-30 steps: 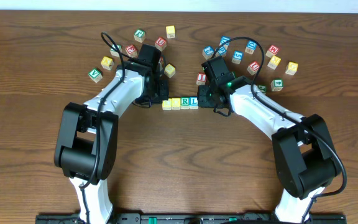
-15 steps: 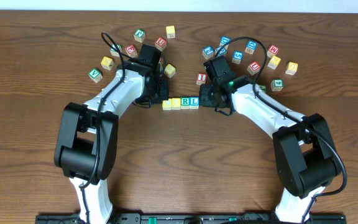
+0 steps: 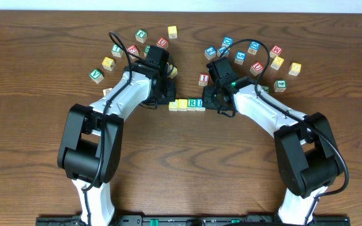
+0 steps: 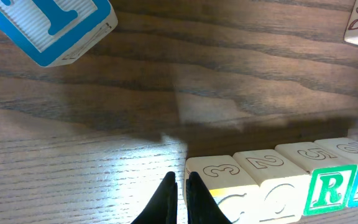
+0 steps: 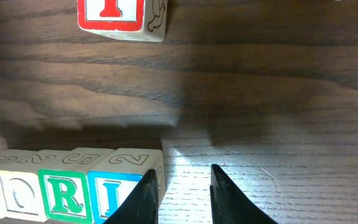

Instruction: Spell out CORL

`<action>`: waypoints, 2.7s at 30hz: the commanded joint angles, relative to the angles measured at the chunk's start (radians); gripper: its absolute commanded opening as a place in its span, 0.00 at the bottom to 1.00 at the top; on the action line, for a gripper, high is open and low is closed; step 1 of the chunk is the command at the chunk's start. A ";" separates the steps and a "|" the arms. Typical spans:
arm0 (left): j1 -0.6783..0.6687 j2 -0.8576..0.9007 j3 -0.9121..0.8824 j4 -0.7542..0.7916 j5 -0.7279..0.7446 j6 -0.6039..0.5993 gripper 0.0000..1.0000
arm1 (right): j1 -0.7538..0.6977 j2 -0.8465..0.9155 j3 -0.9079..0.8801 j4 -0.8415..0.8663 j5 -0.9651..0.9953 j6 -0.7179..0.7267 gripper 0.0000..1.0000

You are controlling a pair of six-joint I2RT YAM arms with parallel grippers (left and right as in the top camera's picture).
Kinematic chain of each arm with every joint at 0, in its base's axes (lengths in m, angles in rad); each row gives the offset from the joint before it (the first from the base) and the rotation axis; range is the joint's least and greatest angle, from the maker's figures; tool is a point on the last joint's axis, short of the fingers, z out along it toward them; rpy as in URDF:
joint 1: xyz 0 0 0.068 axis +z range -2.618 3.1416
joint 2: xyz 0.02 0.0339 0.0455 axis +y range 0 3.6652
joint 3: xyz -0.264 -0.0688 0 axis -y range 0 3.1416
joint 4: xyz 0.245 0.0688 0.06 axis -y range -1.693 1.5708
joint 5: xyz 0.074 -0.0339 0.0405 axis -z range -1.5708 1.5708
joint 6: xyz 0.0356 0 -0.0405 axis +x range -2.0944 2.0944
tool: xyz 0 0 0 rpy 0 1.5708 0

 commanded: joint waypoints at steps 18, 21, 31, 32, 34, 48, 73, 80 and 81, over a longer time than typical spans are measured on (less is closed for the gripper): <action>-0.035 0.013 -0.004 -0.014 0.016 -0.010 0.08 | 0.006 0.012 -0.006 -0.021 -0.053 0.015 0.22; -0.035 0.013 -0.004 -0.023 0.016 -0.010 0.08 | 0.006 0.012 -0.006 -0.026 -0.053 0.015 0.22; -0.035 0.013 -0.004 -0.053 0.016 -0.009 0.08 | 0.006 0.012 -0.006 -0.050 -0.080 0.015 0.21; -0.035 0.013 -0.004 -0.055 0.016 -0.009 0.08 | 0.006 0.012 -0.006 -0.053 -0.084 0.015 0.21; -0.035 0.013 -0.004 -0.058 0.016 -0.009 0.08 | 0.006 0.012 -0.006 -0.058 -0.086 0.015 0.21; -0.035 0.013 -0.004 -0.091 0.016 -0.009 0.08 | 0.006 0.012 -0.006 -0.069 -0.094 0.015 0.21; -0.035 0.013 -0.004 -0.090 0.012 -0.019 0.08 | -0.005 0.012 -0.006 -0.072 -0.095 0.015 0.22; -0.027 0.011 0.029 -0.083 -0.049 -0.015 0.08 | -0.049 -0.022 -0.006 -0.073 -0.097 -0.002 0.22; -0.021 0.007 0.035 -0.084 -0.048 -0.015 0.08 | -0.058 -0.029 -0.006 -0.076 -0.095 -0.005 0.23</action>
